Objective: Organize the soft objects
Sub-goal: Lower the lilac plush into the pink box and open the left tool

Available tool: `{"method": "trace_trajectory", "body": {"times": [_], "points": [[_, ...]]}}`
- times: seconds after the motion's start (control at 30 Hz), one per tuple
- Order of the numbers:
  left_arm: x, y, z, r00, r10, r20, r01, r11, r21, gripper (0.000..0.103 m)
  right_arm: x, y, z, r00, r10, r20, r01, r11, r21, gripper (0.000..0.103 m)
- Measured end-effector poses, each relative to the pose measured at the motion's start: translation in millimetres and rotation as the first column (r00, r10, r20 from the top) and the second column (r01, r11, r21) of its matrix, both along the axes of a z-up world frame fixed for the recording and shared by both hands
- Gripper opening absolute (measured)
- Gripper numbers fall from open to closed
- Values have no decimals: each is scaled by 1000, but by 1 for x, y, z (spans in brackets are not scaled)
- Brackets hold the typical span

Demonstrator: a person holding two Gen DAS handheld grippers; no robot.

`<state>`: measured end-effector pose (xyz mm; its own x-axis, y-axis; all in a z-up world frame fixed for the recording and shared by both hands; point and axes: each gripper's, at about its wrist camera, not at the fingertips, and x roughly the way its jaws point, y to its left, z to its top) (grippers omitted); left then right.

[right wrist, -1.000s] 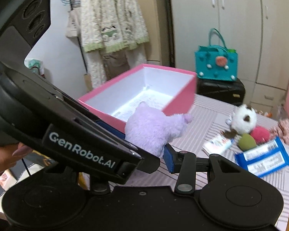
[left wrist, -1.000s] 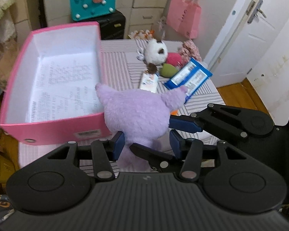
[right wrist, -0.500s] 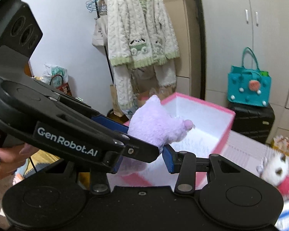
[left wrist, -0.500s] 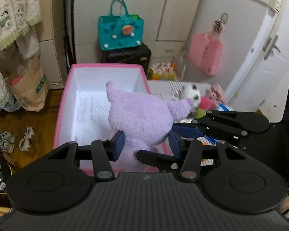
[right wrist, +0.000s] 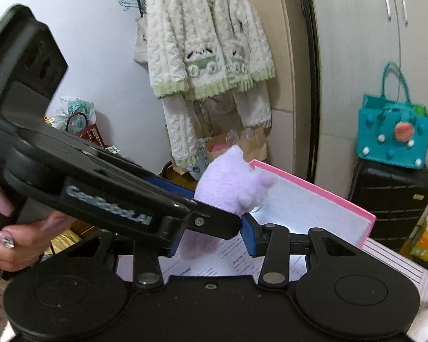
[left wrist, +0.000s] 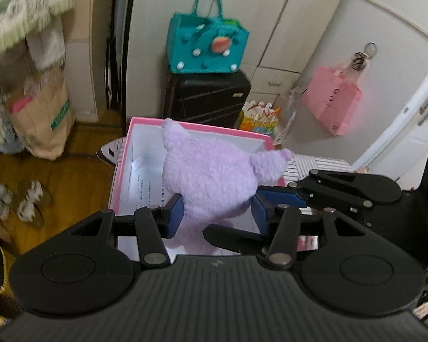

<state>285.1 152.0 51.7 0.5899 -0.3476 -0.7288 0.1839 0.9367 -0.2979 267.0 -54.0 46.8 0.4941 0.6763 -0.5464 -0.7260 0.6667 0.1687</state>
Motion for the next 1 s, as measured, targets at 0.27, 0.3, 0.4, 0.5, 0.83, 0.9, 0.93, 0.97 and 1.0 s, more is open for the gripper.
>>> {"method": "trace_trajectory", "body": {"times": [0.27, 0.3, 0.4, 0.5, 0.83, 0.9, 0.93, 0.97, 1.0], "points": [[61, 11, -38, 986, 41, -165, -38, 999, 22, 49, 67, 17, -30, 990, 15, -141, -19, 999, -27, 48], [66, 12, -42, 983, 40, -180, -36, 999, 27, 49, 75, 18, -36, 985, 17, -175, -22, 999, -27, 48], [73, 12, -50, 978, 32, -208, -22, 999, 49, 49, 88, 19, -49, 971, 25, -240, -32, 999, -23, 48], [78, 12, -55, 976, 44, -213, -30, 997, 67, 49, 91, 23, -56, 965, 21, -263, -34, 999, -43, 47], [74, 8, -54, 986, 93, -141, -78, 991, 109, 46, 108, 35, -66, 959, 7, -284, -47, 990, -132, 40], [76, 8, -54, 985, 95, -141, -79, 991, 110, 46, 108, 38, -67, 963, -26, -267, -25, 983, -184, 41], [76, 8, -54, 985, 94, -141, -79, 991, 111, 46, 109, 39, -67, 964, -42, -264, -13, 979, -201, 40], [75, 8, -54, 985, 96, -141, -81, 990, 112, 46, 110, 39, -67, 962, -45, -270, -12, 979, -205, 40], [75, 8, -53, 985, 98, -139, -82, 990, 116, 46, 110, 37, -68, 961, -49, -272, -10, 977, -211, 40]]}}
